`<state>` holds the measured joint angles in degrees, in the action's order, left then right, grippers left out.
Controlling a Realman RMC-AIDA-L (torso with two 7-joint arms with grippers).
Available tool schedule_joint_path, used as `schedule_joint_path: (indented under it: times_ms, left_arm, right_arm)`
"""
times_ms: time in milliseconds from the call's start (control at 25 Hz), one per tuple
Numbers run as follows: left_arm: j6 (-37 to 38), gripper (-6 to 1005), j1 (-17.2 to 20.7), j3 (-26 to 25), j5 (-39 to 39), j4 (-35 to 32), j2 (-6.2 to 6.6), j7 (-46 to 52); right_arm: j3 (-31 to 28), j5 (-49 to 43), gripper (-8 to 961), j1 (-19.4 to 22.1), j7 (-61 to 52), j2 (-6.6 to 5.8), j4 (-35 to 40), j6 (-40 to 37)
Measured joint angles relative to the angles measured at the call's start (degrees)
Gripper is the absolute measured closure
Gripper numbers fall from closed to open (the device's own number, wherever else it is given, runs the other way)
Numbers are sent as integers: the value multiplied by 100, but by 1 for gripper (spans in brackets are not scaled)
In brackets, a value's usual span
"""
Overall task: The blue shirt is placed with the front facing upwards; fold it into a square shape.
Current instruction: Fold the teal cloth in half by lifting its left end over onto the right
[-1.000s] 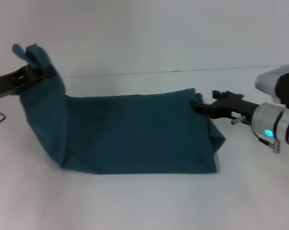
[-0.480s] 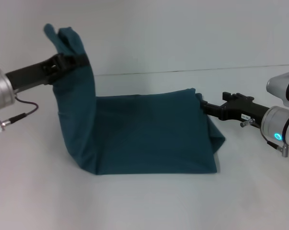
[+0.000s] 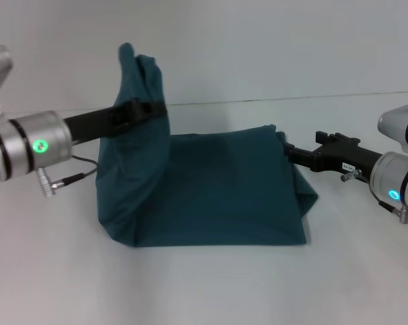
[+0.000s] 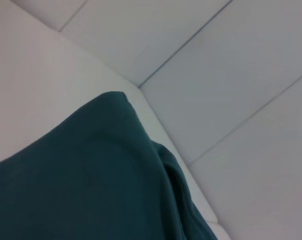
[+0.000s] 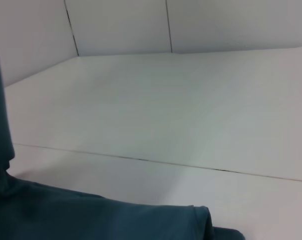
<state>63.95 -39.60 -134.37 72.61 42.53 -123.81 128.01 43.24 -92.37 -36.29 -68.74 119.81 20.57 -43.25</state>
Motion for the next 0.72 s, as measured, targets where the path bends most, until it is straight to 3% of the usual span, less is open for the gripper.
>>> schedule_joint_path:
  times_ms: [720]
  left_arm:
    - [-642, 944, -349, 868, 311, -363, -56, 240]
  right_arm:
    - [-302, 7, 71, 192, 103, -16, 166, -254]
